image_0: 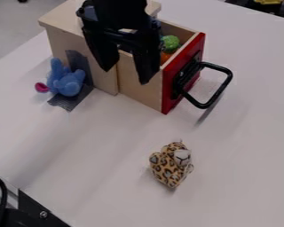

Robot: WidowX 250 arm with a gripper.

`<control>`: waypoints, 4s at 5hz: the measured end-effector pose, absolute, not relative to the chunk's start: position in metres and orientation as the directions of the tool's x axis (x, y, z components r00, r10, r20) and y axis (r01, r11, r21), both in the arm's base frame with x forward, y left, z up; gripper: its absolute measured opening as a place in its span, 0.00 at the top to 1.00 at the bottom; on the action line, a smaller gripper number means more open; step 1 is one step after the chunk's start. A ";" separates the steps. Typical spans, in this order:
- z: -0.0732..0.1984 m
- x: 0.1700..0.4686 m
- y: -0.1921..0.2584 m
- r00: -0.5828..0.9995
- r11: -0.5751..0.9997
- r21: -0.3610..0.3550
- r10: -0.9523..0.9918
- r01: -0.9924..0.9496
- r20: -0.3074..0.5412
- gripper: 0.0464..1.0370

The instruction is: Close the drawer

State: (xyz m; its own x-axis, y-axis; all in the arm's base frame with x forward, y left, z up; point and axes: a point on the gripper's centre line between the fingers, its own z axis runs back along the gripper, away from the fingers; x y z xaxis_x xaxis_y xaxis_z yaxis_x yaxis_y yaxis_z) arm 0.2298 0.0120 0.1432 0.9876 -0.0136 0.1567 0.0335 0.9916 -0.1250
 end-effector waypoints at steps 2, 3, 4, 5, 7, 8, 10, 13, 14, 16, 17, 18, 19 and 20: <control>0.124 0.239 -0.014 0.994 0.984 -0.166 -0.054 0.069 0.094 0.04; 0.115 0.263 -0.048 0.989 0.972 -0.194 -0.112 0.129 0.097 0.04; 0.103 0.286 -0.065 0.987 0.970 -0.196 -0.131 0.146 0.089 0.04; 0.087 0.310 -0.073 0.989 0.982 -0.134 -0.123 0.133 0.084 0.04; 0.051 0.353 -0.091 0.993 0.992 0.051 -0.116 0.114 0.037 0.04; 0.036 0.363 -0.094 0.993 0.987 0.112 -0.117 0.117 -0.008 0.04; 0.027 0.377 -0.097 0.989 0.968 0.207 -0.127 0.139 -0.069 0.04; 0.051 0.365 -0.083 0.991 0.952 0.275 -0.134 0.135 -0.022 0.04; 0.053 0.358 -0.080 0.993 0.952 0.280 -0.121 0.121 -0.017 0.04; 0.024 0.351 -0.077 0.992 0.970 0.223 -0.075 0.096 -0.103 0.04; 0.011 0.349 -0.063 0.989 0.976 0.210 -0.024 0.055 -0.148 0.04; 0.009 0.348 -0.056 0.986 0.976 0.213 -0.008 0.044 -0.167 0.07; 0.006 0.347 -0.047 0.985 0.976 0.215 0.013 0.025 -0.174 0.35; 0.006 0.341 -0.036 0.981 0.973 0.230 0.036 0.009 -0.191 0.65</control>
